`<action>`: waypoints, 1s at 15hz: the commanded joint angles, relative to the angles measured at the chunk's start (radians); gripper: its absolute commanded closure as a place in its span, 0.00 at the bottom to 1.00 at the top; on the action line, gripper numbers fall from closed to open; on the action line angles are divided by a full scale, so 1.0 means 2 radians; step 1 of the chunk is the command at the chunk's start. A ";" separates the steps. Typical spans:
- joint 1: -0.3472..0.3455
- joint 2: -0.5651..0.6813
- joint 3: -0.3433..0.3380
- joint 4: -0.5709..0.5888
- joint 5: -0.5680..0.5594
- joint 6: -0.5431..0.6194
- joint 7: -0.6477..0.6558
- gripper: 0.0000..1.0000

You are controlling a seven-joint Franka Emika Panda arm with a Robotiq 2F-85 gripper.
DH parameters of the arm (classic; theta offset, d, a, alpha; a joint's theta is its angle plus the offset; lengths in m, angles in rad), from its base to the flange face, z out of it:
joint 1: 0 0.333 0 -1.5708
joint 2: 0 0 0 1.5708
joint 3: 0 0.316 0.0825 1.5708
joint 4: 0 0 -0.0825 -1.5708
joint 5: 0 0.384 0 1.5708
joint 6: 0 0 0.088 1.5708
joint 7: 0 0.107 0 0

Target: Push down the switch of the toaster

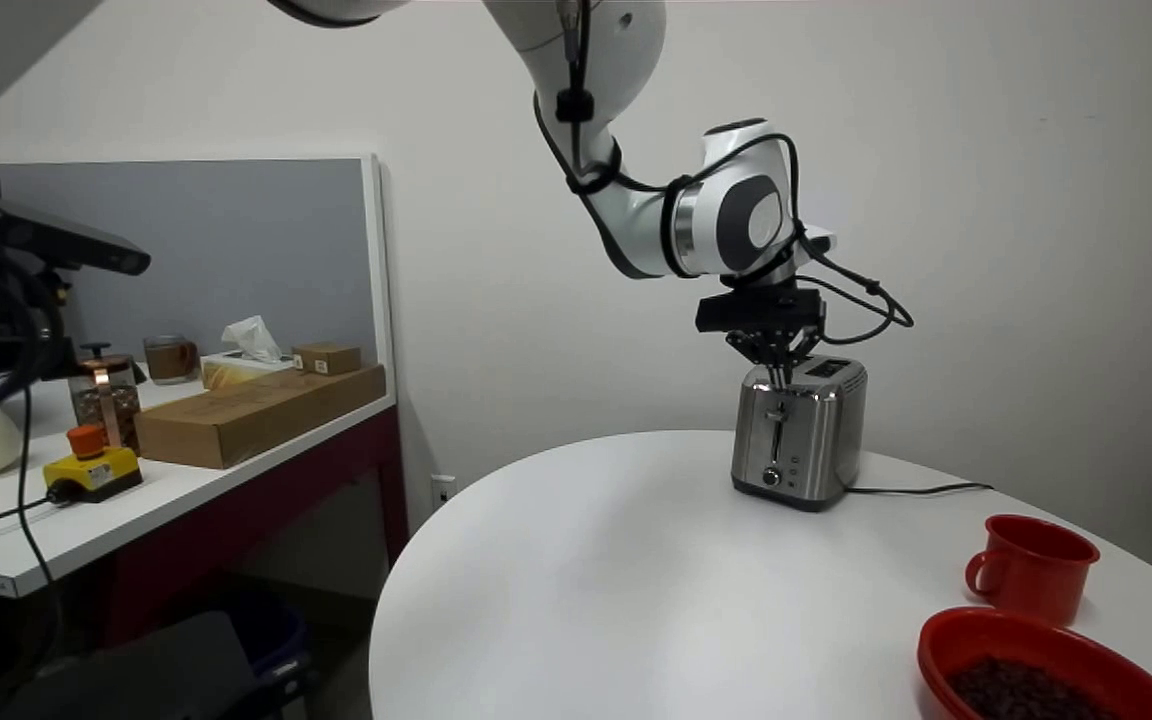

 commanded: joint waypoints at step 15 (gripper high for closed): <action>-0.002 0.074 0.000 0.029 0.008 0.012 0.029 1.00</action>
